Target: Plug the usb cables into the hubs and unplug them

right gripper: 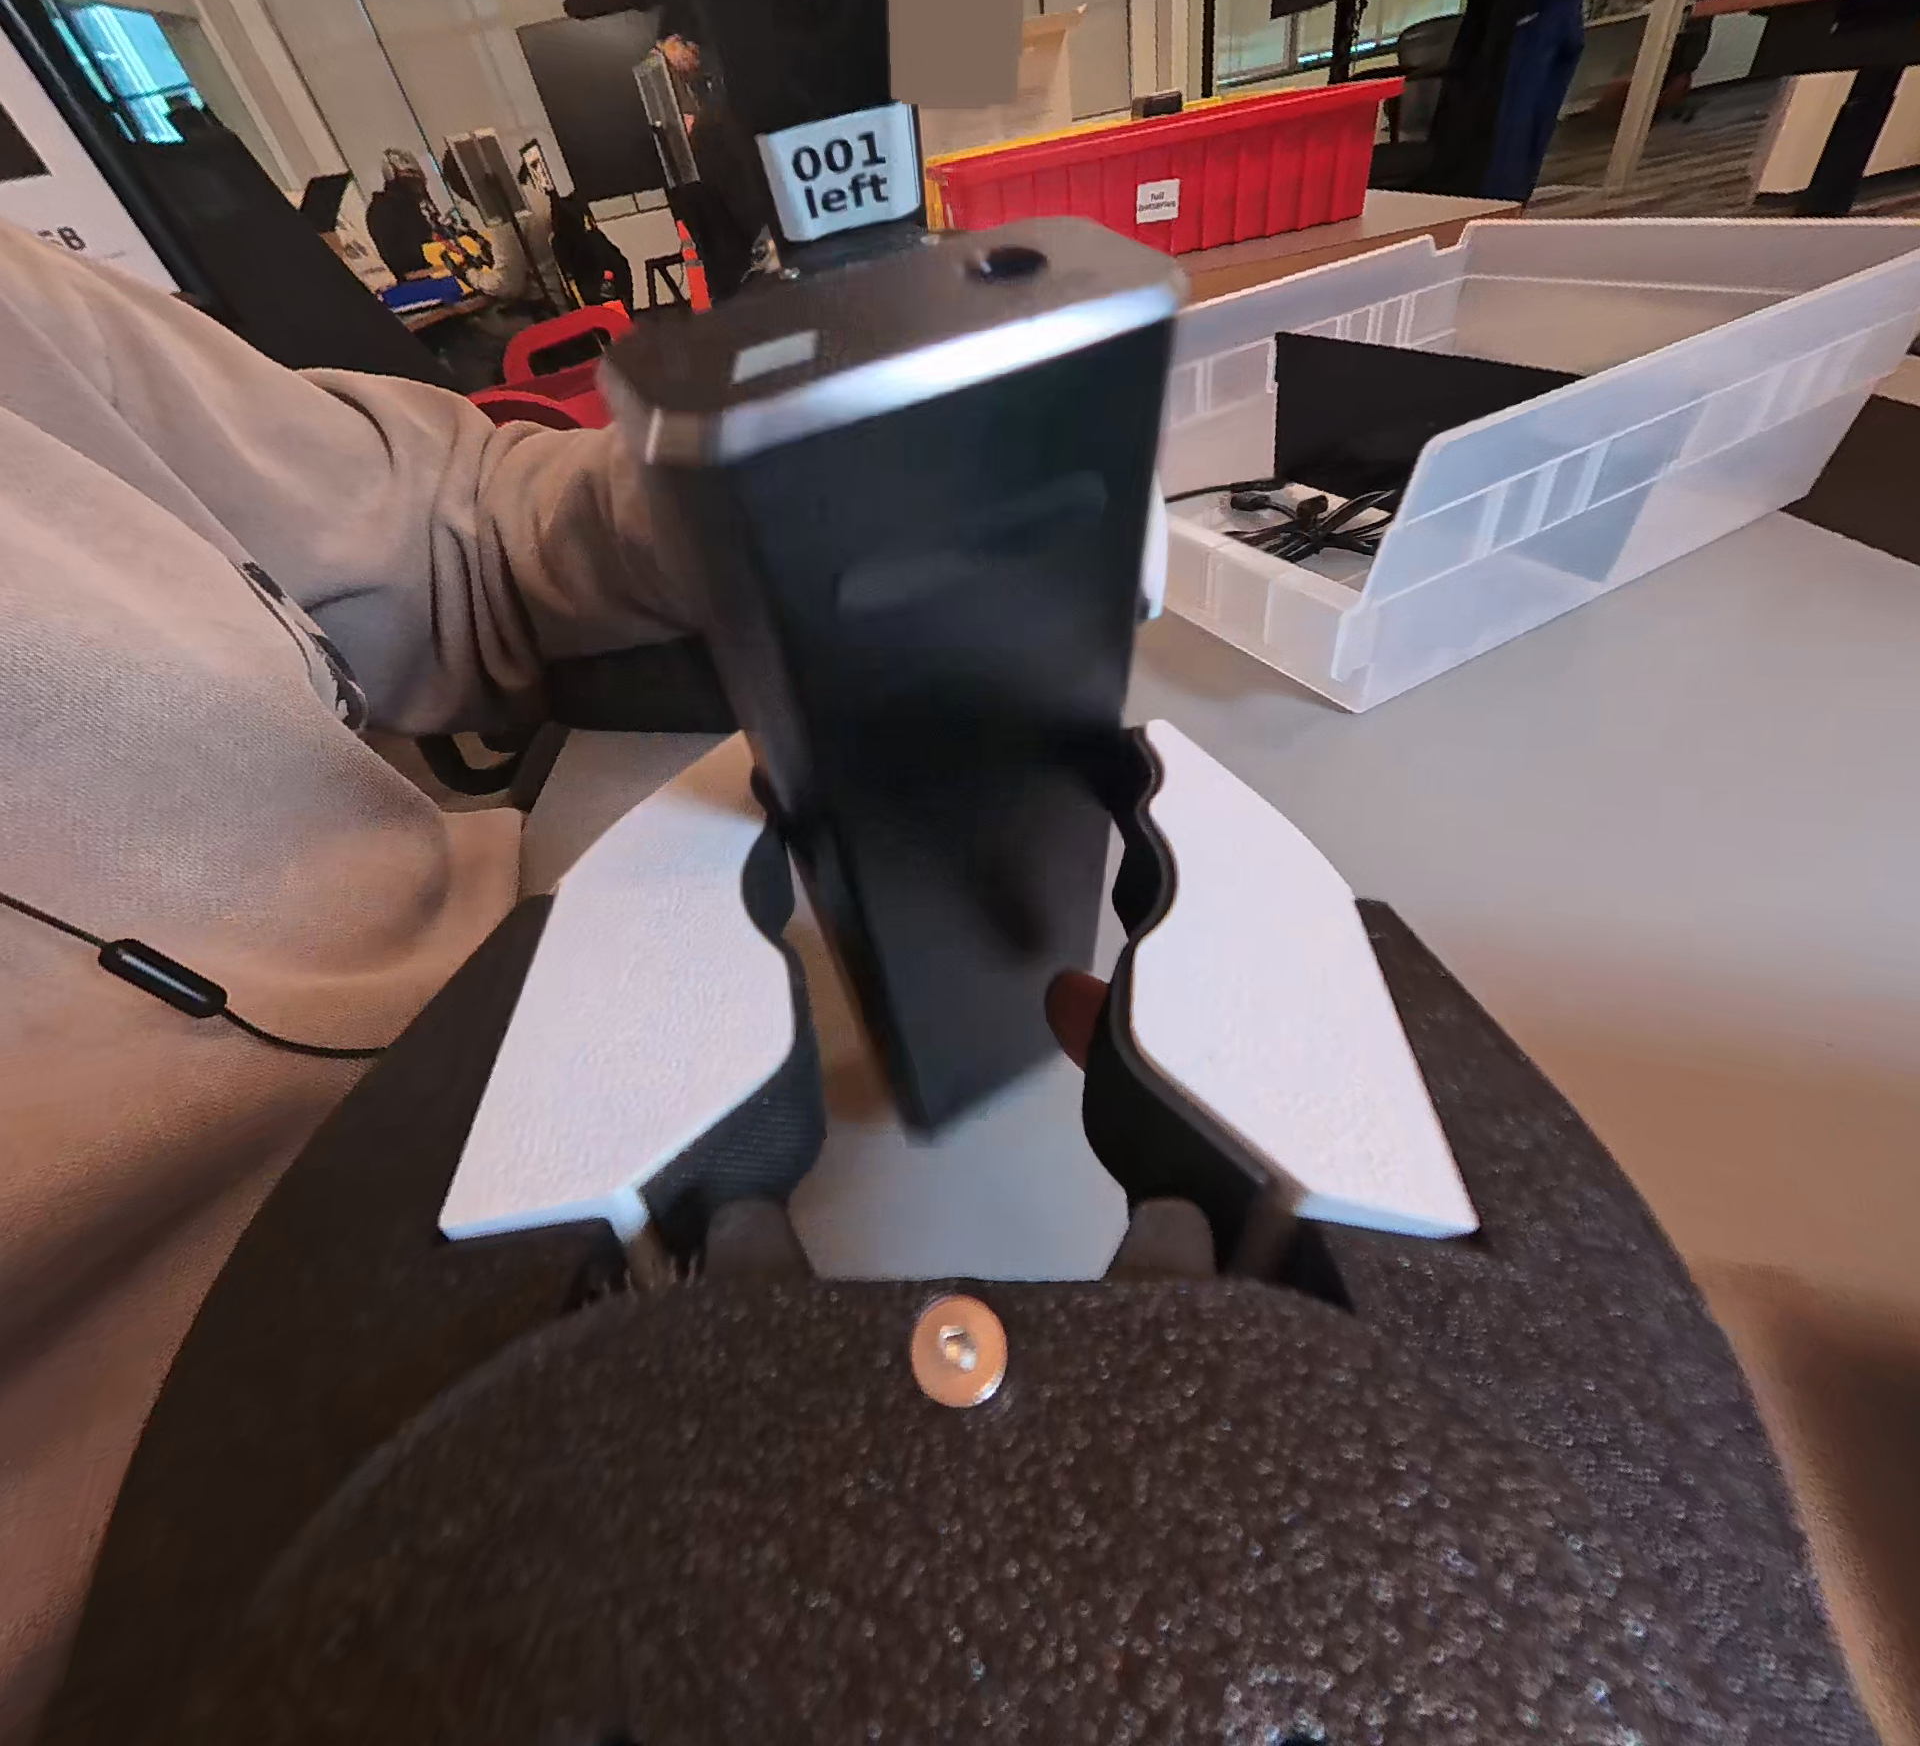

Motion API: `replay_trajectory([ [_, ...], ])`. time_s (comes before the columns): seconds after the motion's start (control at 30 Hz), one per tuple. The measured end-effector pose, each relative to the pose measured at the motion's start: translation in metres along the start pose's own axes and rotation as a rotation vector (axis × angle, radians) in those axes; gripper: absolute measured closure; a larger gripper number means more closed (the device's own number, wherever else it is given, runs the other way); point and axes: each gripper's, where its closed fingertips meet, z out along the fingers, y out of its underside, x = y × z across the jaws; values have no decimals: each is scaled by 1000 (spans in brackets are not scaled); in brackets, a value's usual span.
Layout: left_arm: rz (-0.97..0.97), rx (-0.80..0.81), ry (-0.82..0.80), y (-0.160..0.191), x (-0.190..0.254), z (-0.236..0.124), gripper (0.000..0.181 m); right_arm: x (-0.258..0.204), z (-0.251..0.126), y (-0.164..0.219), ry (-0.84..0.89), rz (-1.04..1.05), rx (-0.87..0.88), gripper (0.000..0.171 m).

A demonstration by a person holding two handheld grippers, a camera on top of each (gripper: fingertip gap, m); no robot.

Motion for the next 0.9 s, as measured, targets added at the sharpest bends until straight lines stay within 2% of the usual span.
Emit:
replay_trajectory([
  [0.13, -16, -88, 9, 23, -3, 3, 100, 3, -9, -14, 7, 18, 66, 116],
  [0.23, -18, -128, 33, 36, 5, 17, 99, 5, -13, -19, 37, -25, 75, 116],
  [0.33, -13, -141, 30, 44, 11, 33, 99, 1, -15, -30, 4, 35, 153, 116],
  [0.5, -60, -54, 0, 27, 20, 55, 98, -1, -19, -55, -1, 119, 338, 116],
  [0.63, 22, -67, -167, 18, 7, 65, 110, 5, -23, -64, 37, 136, 422, 116],
  [0.77, -14, -30, 6, 13, 15, 51, 115, 1, -24, -61, 35, 86, 361, 115],
  [0.9, -69, -48, 225, 23, 36, 30, 117, -15, -16, -38, -32, -47, 186, 106],
])
